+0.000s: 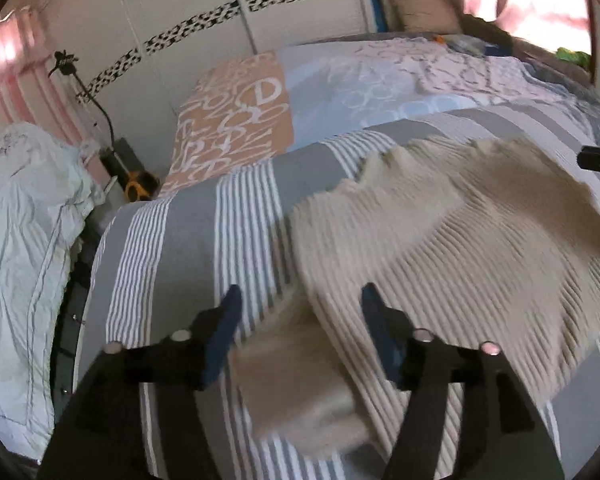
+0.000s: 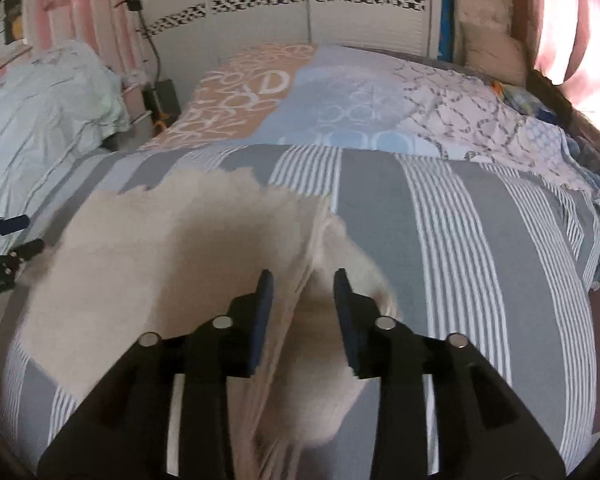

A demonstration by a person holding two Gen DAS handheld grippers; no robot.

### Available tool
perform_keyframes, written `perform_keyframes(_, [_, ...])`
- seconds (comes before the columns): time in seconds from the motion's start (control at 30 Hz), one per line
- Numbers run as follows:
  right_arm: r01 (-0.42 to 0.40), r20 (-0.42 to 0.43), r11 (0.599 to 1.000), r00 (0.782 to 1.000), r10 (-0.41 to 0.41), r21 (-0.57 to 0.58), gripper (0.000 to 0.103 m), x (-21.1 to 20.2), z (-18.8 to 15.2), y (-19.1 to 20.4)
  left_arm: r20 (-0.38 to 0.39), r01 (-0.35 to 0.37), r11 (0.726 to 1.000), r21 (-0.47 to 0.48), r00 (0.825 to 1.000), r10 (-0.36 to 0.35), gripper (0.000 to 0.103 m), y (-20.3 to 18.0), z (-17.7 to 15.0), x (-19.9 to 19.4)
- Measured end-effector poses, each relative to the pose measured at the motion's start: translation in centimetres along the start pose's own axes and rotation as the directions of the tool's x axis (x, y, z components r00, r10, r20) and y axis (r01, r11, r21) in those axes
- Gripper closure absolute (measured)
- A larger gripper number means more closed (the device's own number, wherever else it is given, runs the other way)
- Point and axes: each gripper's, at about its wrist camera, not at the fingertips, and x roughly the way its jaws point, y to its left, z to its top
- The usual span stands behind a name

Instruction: Fold small clothes

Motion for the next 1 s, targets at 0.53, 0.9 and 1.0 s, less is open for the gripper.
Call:
perform_keyframes(0.53, [0.033, -0.094, 0.999, 0.995, -0.033, -0.004, 0.093, -1.2, -10.3, 3.8, -0.084, 0.159, 0.983, -0.096, 0.982, -0.167, 0.071, -5.9, -7.2, -1.1])
perform_keyframes(0.9, [0.176, -0.105, 0.981, 0.977, -0.184, -0.08, 0.094, -2.9, -11.8, 2.5, -0.106, 0.1, 0.995, -0.023, 0.989, -0.102, 0.082, -5.6, -8.4, -2.1])
perform_keyframes(1.0, [0.173, -0.113, 0.981, 0.977, -0.182, -0.084, 0.093, -2.6, -11.9, 2.6, -0.116, 0.105, 0.994, -0.035, 0.987, -0.108, 0.082, -5.2, -8.7, -1.5])
